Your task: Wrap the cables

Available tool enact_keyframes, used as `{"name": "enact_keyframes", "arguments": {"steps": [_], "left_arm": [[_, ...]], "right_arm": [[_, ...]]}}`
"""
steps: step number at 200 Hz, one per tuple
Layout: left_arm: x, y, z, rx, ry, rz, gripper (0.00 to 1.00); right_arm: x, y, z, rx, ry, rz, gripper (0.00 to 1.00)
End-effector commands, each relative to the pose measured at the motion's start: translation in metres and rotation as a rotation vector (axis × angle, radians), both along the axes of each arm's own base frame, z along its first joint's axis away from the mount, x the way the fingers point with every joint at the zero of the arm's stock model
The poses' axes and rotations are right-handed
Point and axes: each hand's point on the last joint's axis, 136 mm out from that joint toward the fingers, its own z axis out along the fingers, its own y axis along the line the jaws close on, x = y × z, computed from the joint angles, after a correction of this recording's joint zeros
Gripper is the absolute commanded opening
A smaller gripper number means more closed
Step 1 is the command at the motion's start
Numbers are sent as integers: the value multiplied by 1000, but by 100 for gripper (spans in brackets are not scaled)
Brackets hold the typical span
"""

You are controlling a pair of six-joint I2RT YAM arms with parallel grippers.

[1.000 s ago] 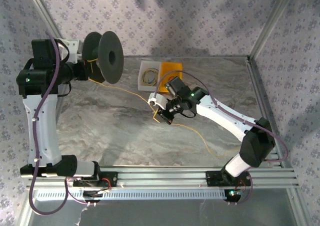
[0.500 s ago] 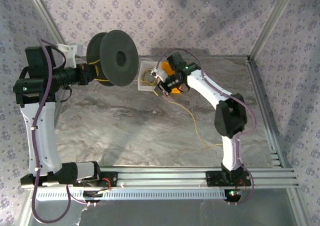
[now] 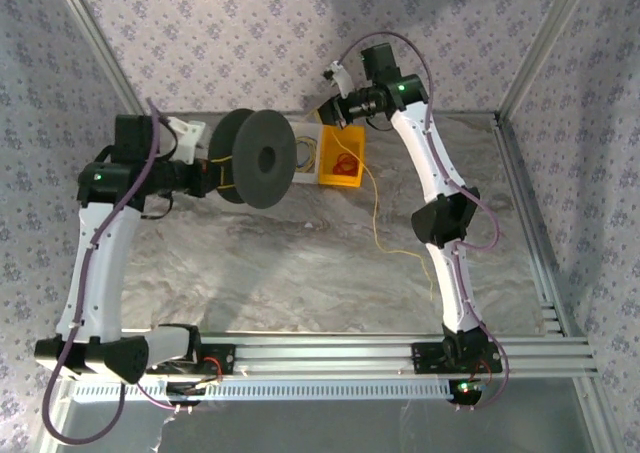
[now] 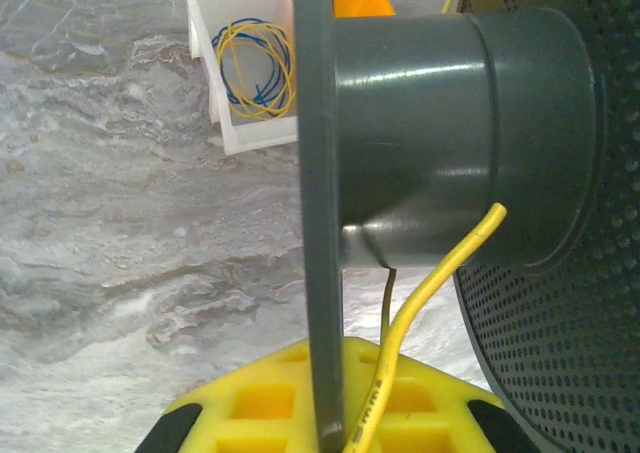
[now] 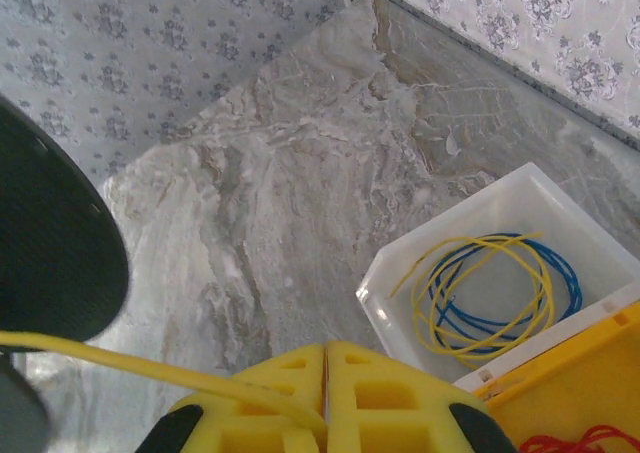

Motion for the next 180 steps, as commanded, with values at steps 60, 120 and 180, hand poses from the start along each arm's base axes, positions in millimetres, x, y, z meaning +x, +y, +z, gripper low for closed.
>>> {"name": "enact_keyframes", "arguments": {"steps": [60,120,180], "left_arm": [[5,46,-105,771,252,-42,0],[22,35,-145,928,353,-91,0],[38,34,-171,947,474,-63,0]], "right_arm": [[0,-7,-2,11,108,-95,0],[-28,40,8,77,139,2,0],[-49,76,19,130,140,84,7]]}}
